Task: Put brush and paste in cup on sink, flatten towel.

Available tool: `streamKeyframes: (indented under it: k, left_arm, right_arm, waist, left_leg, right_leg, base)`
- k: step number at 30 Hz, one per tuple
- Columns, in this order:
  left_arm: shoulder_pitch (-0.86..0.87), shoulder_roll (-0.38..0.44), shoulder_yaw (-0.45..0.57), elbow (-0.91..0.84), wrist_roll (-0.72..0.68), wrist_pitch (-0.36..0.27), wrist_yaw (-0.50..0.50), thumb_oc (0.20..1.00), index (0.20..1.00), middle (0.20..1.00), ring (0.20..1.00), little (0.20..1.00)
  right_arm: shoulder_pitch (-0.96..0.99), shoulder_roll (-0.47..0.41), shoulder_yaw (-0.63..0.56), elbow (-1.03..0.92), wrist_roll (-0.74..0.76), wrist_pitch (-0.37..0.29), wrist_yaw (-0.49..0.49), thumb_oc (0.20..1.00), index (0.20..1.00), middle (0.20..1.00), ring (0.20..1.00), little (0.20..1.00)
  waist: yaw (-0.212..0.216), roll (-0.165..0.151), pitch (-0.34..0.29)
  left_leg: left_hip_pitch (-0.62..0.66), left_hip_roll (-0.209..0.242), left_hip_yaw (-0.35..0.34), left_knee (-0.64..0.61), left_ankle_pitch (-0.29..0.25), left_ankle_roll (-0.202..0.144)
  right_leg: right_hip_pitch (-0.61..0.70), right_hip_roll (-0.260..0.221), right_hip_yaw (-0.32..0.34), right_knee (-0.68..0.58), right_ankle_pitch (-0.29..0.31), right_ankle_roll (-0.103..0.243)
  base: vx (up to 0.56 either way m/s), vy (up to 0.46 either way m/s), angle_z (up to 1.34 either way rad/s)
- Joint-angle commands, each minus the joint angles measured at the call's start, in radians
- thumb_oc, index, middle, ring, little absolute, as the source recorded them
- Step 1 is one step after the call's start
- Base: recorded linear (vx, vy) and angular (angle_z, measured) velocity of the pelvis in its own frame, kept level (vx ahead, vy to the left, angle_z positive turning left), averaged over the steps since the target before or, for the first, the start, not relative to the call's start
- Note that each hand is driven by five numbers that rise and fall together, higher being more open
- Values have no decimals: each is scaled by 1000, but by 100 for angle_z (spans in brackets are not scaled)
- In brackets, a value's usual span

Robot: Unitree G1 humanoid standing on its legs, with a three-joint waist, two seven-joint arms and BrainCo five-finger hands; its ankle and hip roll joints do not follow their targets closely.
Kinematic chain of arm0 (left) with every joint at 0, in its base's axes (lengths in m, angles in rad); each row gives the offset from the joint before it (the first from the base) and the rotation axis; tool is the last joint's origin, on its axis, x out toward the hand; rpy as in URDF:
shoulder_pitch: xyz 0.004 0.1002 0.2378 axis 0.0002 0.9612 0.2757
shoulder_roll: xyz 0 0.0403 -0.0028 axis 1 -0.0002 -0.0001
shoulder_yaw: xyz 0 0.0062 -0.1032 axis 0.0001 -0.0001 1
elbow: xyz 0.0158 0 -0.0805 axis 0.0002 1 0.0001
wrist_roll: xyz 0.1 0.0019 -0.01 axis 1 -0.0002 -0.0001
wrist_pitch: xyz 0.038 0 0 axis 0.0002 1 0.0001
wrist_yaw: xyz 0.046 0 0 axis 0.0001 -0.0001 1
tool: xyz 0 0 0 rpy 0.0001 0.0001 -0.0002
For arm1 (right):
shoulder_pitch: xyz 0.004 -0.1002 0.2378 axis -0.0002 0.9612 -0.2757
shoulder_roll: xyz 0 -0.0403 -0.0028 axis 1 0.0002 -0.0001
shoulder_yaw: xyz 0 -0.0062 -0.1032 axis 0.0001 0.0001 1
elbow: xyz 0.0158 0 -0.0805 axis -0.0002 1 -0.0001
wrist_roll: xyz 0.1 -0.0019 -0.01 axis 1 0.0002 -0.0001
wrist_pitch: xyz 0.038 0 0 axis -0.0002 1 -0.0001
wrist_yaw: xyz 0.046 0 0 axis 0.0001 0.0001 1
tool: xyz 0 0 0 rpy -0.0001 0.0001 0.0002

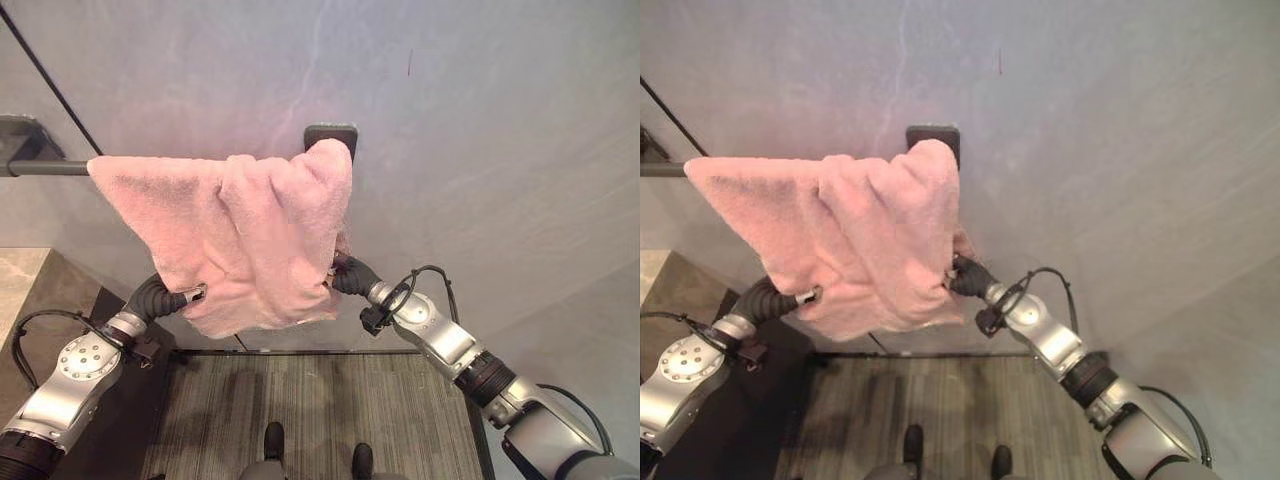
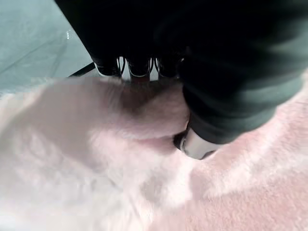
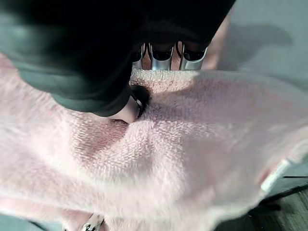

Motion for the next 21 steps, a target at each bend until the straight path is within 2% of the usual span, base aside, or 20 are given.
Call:
streamKeyframes:
  k: [1,7,11,17,21]
  left_arm:
    - [-36,-2,90,-34,-25,-50,34,203,203,203,203,203]
    - [14,-14,236,-135,-37,-86,69,200,200,200,200,200]
    - [34,-14,315,-200,-50,-107,89,200,200,200,200,200]
    - [56,12,372,-239,-54,-119,99,200,200,200,200,200]
    - [40,18,359,-211,-65,-118,109,200,200,200,200,200]
  right_arm:
    - [-26,-28,-56,-111,25,-50,-10,200,200,200,200,200]
    - [8,-134,-152,-307,72,-84,2,200,200,200,200,200]
    - [-1,-176,-151,-358,117,-85,17,200,200,200,200,200]
    - [-83,-191,-98,-320,110,-71,18,200,200,200,200,200]
    - [-161,-176,-48,-253,129,-61,9,200,200,200,200,200]
  waist:
    - [-5,-39,-42]
    - [-12,-49,-46]
    - [-5,-60,-41]
    - [16,-67,-29]
    - [48,-71,-18]
  left_leg:
    - [52,-2,38,2,-77,-2]
    - [51,1,37,2,-75,-6]
    - [39,3,25,2,-69,-10]
    - [23,-4,-3,2,-60,-14]
    - [-12,-8,-42,2,-40,-26]
  right_leg:
    - [-31,-92,19,-2,45,66]
    - [-29,-92,18,-2,42,65]
    - [-28,-92,5,-2,43,62]
    - [-18,-99,-25,-2,46,62]
    - [-20,-103,-63,-2,48,60]
  base:
    - [0,0,0]
    - [0,0,0]
    - [-6,-3,1]
    - [-25,-5,13]
    - [-64,-16,25]
